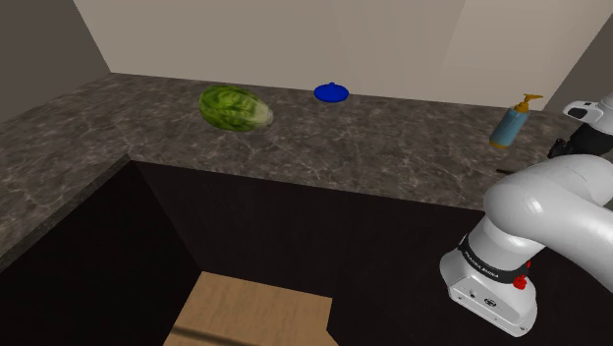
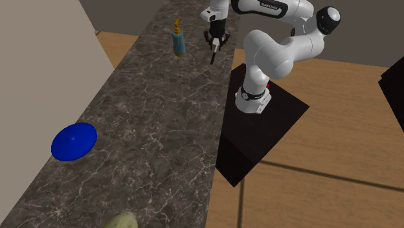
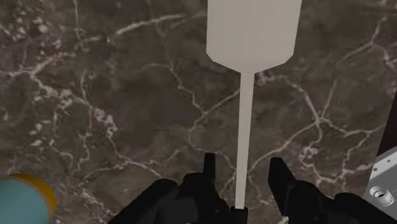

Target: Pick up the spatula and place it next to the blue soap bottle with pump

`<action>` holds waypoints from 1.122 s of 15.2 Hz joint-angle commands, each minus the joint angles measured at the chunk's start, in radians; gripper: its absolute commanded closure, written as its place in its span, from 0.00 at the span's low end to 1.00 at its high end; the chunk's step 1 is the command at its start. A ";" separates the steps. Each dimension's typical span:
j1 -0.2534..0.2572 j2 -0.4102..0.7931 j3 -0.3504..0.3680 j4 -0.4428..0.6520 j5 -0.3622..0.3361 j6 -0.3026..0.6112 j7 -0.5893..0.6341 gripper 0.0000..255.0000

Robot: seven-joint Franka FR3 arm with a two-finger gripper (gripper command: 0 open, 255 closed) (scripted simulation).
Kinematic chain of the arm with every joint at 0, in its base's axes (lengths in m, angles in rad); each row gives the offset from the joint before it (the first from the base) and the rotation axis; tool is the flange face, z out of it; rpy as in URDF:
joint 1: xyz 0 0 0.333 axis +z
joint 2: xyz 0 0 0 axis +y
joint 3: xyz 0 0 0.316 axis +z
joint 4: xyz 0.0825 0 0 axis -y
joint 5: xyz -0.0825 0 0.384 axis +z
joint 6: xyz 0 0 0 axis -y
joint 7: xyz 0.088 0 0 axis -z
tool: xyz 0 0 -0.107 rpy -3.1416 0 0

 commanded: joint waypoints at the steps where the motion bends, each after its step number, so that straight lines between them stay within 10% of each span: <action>1: 0.000 0.000 0.000 0.000 0.000 0.000 0.000 0.00; 17: 0.059 0.041 0.138 0.083 0.126 -0.048 0.012 0.00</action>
